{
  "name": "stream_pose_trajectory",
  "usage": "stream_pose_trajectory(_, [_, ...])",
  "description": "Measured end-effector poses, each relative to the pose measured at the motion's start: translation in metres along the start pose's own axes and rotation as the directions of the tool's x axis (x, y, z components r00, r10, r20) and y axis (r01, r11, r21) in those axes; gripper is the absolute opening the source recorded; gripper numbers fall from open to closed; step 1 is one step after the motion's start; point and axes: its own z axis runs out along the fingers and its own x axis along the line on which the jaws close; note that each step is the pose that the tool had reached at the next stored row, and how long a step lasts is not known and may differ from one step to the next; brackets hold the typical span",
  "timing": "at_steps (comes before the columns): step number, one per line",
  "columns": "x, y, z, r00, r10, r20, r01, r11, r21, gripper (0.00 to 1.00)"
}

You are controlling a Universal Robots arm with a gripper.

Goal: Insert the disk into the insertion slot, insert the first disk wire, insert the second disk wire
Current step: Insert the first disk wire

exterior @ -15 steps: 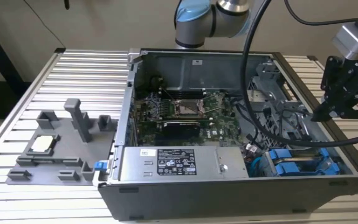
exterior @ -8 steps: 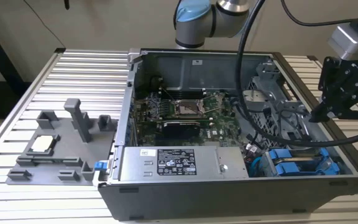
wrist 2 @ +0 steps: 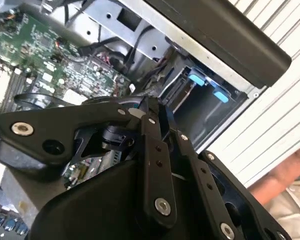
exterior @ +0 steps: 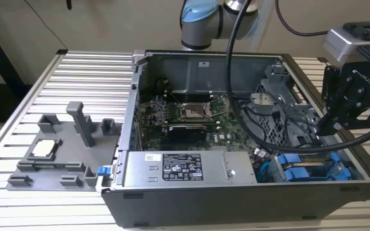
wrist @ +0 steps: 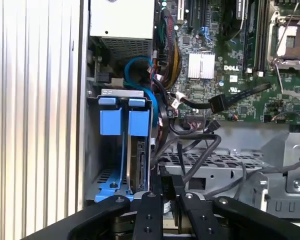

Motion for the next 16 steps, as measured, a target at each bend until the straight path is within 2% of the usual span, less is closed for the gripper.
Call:
stream_pose_trajectory(1, [-0.0001,0.0015,0.0,0.9999,0.0,-0.0139,0.0,1.0,0.0097,0.19])
stream_pose_trajectory(2, [-0.0001,0.0028,0.0001,0.9997,0.0,-0.0236,0.0,0.9997,0.0242,0.19])
stream_pose_trajectory(3, [-0.0002,0.004,0.0004,0.9996,0.001,-0.0274,0.0,0.9992,0.0392,0.19])
stream_pose_trajectory(4, [-0.0003,0.0054,0.001,0.9996,0.001,-0.0281,0.0,0.9987,0.0516,0.19])
stream_pose_trajectory(6, [-0.0004,0.0086,0.0031,0.9996,0.003,-0.0286,-0.001,0.9977,0.068,0.19])
stream_pose_trajectory(12, [-0.0005,0.0098,0.0133,0.9996,0.004,-0.0294,-0.002,0.9965,0.0838,0.19])
stream_pose_trajectory(16, [-0.0004,0.0098,0.019,0.9995,0.001,-0.0317,0.002,0.9963,0.0861,0.19])
